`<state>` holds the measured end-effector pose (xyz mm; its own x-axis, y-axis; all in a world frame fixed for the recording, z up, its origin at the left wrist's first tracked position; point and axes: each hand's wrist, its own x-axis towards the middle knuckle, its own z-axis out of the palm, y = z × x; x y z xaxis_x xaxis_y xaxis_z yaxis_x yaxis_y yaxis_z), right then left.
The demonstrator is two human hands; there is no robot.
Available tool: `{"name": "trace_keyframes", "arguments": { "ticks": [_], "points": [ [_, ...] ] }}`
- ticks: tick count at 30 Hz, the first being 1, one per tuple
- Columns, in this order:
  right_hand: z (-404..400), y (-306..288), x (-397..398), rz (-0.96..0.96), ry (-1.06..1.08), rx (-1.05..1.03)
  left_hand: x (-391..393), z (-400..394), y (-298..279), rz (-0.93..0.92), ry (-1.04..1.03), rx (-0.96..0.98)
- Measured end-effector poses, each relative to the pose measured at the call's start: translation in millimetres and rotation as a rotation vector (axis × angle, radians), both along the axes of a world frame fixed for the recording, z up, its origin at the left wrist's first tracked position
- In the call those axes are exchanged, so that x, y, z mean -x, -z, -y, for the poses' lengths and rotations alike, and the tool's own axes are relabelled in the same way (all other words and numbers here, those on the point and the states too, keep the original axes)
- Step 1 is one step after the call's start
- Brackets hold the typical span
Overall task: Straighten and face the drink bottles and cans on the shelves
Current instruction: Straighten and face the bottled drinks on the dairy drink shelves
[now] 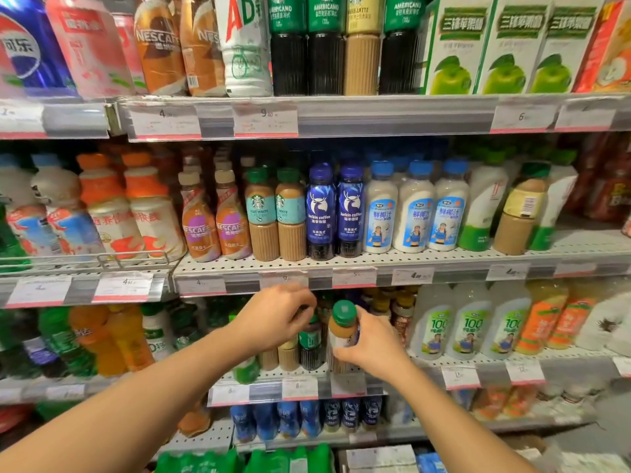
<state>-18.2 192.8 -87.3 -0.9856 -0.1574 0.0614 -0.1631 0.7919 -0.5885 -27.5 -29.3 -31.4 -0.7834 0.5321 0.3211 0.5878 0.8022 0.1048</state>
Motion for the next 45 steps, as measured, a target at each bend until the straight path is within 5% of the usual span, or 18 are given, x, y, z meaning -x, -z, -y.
{"name": "trace_keyframes", "arguments": {
  "ticks": [9, 23, 35, 45],
  "points": [
    [17, 76, 50, 0.077, 0.211, -0.069, 68, -11, 71, 0.153, -0.191, 0.333],
    [37, 102, 66, 0.034, 0.311, -0.171, 90, -25, 93, 0.349, -0.347, 0.293],
    [50, 95, 68, 0.095, 0.308, -0.213, 54, -13, 74, 0.13, -0.254, 0.344],
    [16, 38, 35, 0.036, 0.055, -0.233, 8, -13, 3, 0.083, -0.135, 0.278]
  ]
}}
